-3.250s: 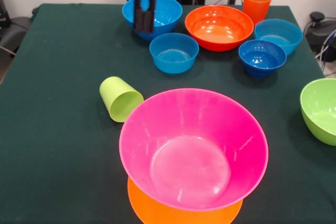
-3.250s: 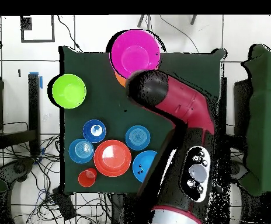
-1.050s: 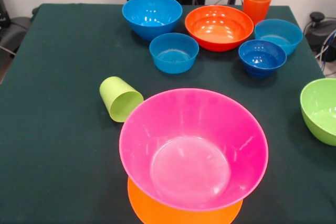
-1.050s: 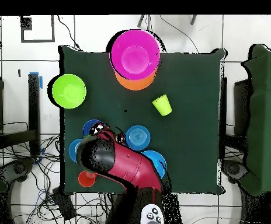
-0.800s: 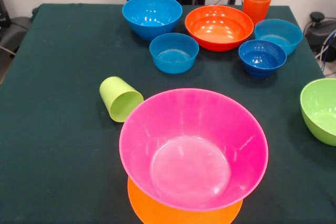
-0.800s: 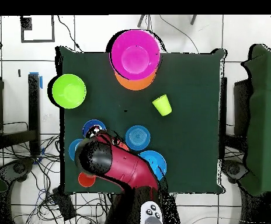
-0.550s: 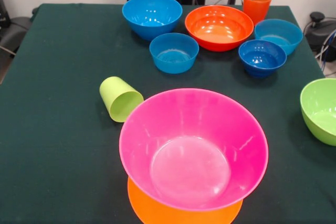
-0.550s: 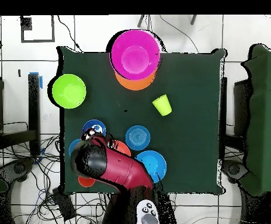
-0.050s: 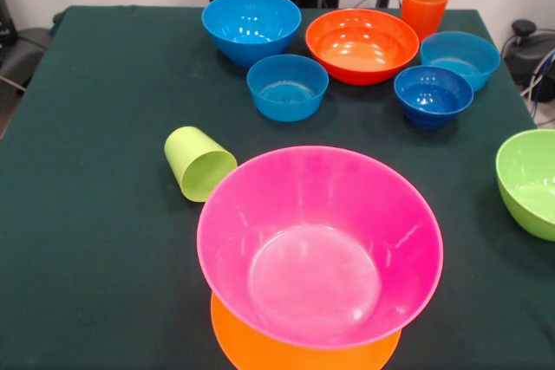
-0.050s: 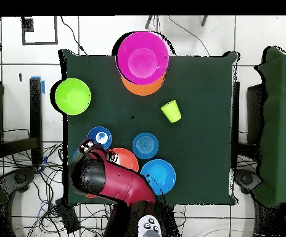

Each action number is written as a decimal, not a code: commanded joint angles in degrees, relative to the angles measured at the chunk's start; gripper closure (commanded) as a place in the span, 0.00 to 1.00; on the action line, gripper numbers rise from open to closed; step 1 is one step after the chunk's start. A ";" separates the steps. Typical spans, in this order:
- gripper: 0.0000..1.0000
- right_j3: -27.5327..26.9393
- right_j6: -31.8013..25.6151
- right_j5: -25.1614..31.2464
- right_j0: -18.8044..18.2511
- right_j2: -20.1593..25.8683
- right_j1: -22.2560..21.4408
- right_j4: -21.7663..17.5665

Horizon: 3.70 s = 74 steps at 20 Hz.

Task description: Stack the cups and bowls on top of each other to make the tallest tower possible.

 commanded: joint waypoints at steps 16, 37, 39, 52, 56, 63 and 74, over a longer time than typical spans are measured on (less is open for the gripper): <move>1.00 9.94 15.87 -8.72 3.44 5.25 -1.18 -3.07; 0.00 11.52 14.79 -8.99 10.45 -3.58 -1.78 -3.43; 0.00 9.60 12.56 -6.17 13.13 -7.52 -0.18 -3.57; 0.00 8.70 8.51 5.51 8.67 -6.45 2.77 -7.02; 0.00 11.44 8.73 1.18 3.56 0.71 3.77 -6.22; 0.00 11.37 11.79 -2.79 2.30 4.89 6.95 -6.77; 0.00 13.95 16.27 -8.83 -1.12 13.83 8.67 -6.21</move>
